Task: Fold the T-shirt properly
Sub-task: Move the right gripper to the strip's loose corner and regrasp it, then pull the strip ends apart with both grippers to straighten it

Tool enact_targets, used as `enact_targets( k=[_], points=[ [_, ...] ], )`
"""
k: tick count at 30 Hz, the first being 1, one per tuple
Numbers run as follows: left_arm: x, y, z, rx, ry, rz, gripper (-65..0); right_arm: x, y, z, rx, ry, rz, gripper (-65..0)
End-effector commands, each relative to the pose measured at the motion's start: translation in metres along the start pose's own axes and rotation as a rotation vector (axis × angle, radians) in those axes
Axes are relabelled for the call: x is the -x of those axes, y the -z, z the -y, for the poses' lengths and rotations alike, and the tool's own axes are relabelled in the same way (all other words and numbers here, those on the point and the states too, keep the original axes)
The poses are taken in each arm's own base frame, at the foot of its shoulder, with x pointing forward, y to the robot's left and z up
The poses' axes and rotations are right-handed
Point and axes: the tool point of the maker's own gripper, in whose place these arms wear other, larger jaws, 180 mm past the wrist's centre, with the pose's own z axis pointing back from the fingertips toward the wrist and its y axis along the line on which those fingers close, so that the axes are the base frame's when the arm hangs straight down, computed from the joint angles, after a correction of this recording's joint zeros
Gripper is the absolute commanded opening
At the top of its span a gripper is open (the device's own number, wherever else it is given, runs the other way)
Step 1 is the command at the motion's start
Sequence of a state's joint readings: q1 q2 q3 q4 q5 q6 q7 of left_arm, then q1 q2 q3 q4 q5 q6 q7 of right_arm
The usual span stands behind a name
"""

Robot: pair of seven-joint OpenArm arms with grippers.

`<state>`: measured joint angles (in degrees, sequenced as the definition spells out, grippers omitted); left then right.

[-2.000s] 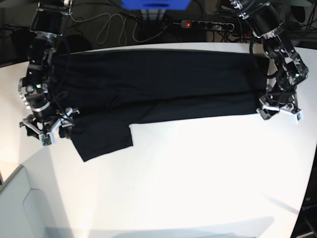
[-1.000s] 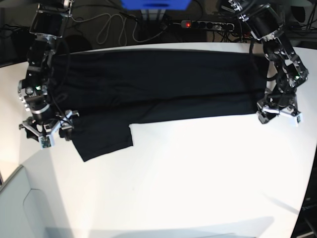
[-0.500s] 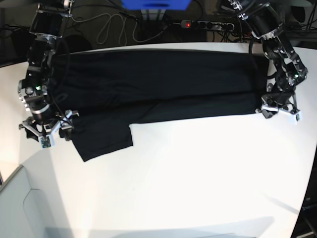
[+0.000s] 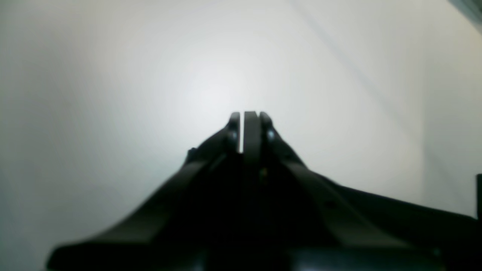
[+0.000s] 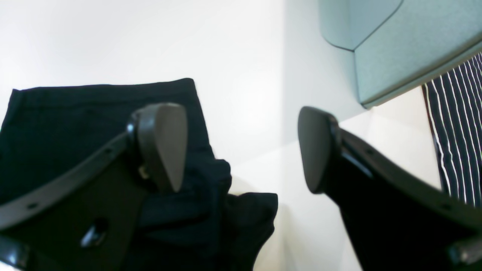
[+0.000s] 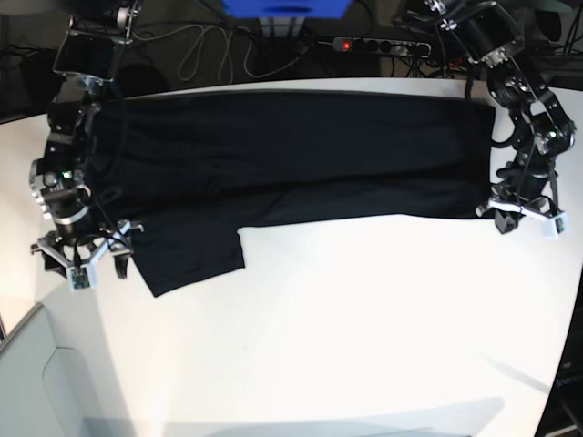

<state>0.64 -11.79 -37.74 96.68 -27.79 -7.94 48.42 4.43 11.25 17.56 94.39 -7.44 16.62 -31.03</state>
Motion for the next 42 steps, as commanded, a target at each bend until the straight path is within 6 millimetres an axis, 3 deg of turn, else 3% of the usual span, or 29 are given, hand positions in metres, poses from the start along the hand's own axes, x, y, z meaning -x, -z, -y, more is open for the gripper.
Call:
enact_targets(
  k=[1, 9, 18, 23, 31, 33, 35, 39, 42],
  points=[
    [-0.012, -0.004, 0.004, 0.006, 0.01, 0.043, -65.0, -0.023, 0.0, 0.007, 0.01, -0.009, 0.071, -20.0],
    [-0.007, -0.006, 0.004, 0.006, 0.004, 0.037, -65.0, -0.031, 0.021, -0.017, -0.073, -0.058, -0.021, -19.9],
    [-0.005, -0.005, 0.002, 0.001, 0.001, 0.029, -65.0, 0.012, 0.068, -0.021, -0.156, -0.007, -0.269, -19.9],
    [-0.004, -0.005, 0.001, -0.001, 0.001, 0.028, -65.0, 0.035, 0.077, -0.029, -0.189, 0.029, -0.337, -20.4],
    [-0.003, -0.005, 0.001, -0.001, 0.002, 0.026, -65.0, 0.053, 0.098, -0.046, -0.246, 0.101, -0.389, -21.0],
    [-0.003, -0.005, 0.001, -0.001, 0.002, 0.026, -65.0, 0.056, 0.099, -0.048, -0.253, 0.106, -0.403, -25.3],
    [-0.004, -0.005, 0.0, -0.003, 0.004, 0.027, -65.0, 0.058, 0.1, -0.049, -0.256, 0.107, -0.41, -35.0],
    [-0.004, -0.005, -0.001, -0.006, 0.006, 0.026, -65.0, 0.056, 0.099, -0.048, -0.254, 0.104, -0.407, -64.0],
    [-0.002, -0.006, -0.002, -0.008, 0.006, 0.02, -65.0, 0.047, 0.098, -0.045, -0.244, 0.095, -0.38, -63.4]
  ],
)
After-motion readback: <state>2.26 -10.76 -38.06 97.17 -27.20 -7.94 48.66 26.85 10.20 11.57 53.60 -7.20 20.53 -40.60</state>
